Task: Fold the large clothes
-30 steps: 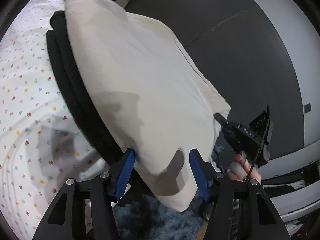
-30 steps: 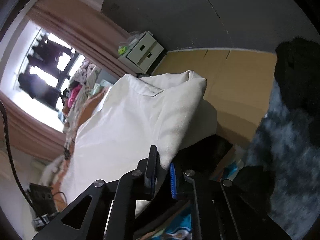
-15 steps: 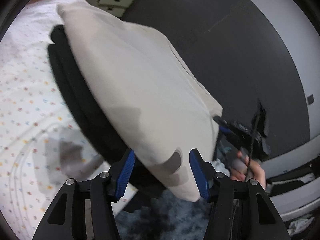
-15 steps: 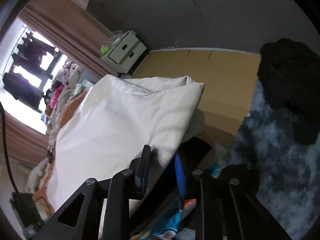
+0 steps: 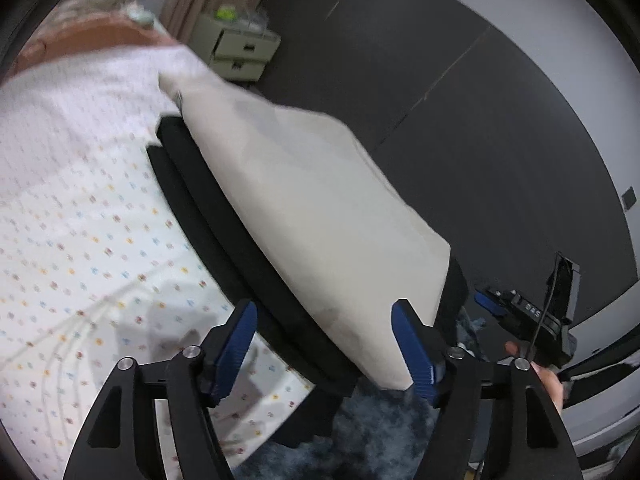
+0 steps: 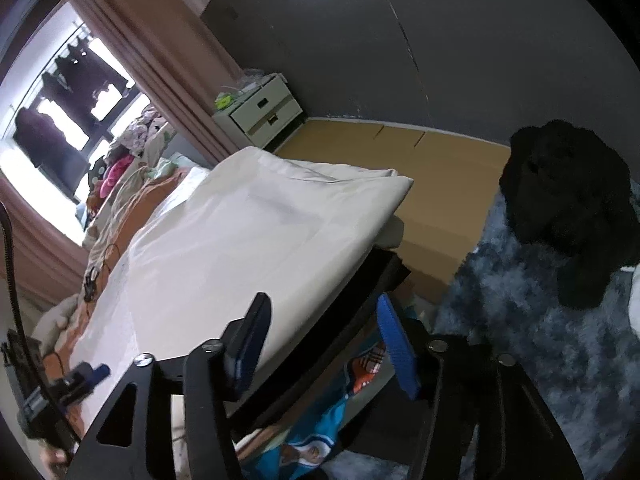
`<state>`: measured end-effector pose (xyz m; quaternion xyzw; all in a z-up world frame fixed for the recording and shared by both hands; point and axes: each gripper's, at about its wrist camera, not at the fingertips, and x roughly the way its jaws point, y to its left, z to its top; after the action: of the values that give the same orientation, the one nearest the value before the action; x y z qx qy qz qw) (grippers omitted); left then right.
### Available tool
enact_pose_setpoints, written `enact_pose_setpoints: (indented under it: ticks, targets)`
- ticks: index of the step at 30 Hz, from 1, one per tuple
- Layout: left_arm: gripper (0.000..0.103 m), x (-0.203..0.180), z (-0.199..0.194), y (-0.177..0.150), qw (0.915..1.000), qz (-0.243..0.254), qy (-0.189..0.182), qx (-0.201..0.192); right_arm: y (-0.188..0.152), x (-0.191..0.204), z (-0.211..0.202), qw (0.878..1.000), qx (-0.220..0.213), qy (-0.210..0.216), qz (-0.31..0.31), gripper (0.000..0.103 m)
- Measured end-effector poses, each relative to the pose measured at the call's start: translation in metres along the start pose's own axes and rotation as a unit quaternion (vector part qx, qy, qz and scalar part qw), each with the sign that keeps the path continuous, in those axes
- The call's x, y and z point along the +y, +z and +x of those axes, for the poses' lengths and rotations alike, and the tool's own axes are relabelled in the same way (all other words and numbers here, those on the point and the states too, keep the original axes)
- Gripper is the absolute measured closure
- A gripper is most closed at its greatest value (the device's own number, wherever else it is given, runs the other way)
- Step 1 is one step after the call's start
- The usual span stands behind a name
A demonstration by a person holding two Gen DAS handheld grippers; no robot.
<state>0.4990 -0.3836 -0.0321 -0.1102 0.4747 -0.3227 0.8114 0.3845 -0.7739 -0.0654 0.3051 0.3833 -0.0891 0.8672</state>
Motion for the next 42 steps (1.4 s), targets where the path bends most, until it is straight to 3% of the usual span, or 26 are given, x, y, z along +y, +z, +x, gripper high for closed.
enact_pose_setpoints:
  ticks: [5,9,17,28,42]
  targets:
    - [0.023,-0.009,-0.032,-0.001,0.9989,0.028,0.015,-0.034,-0.012,0.020,-0.027,1.000,-0.018,0.005,-0.018,0.017]
    - [0.016,-0.009,-0.065,-0.003,0.9968,0.039,0.022,-0.065,-0.022,0.035,-0.049,0.999,-0.031,0.011,-0.034,0.008]
    - [0.015,-0.005,-0.121,-0.022,0.9942,0.041,0.030,-0.095,-0.058,0.062,-0.101,0.996,-0.063,0.024,-0.066,0.007]
    - [0.015,-0.003,-0.204,-0.076,0.9883,0.055,0.051,-0.133,-0.107,0.090,-0.154,0.992,-0.073,0.034,-0.095,0.007]
    - [0.015,-0.011,-0.289,-0.164,0.9715,0.051,0.102,-0.208,-0.171,0.100,-0.224,0.983,-0.106,0.055,-0.138,0.007]
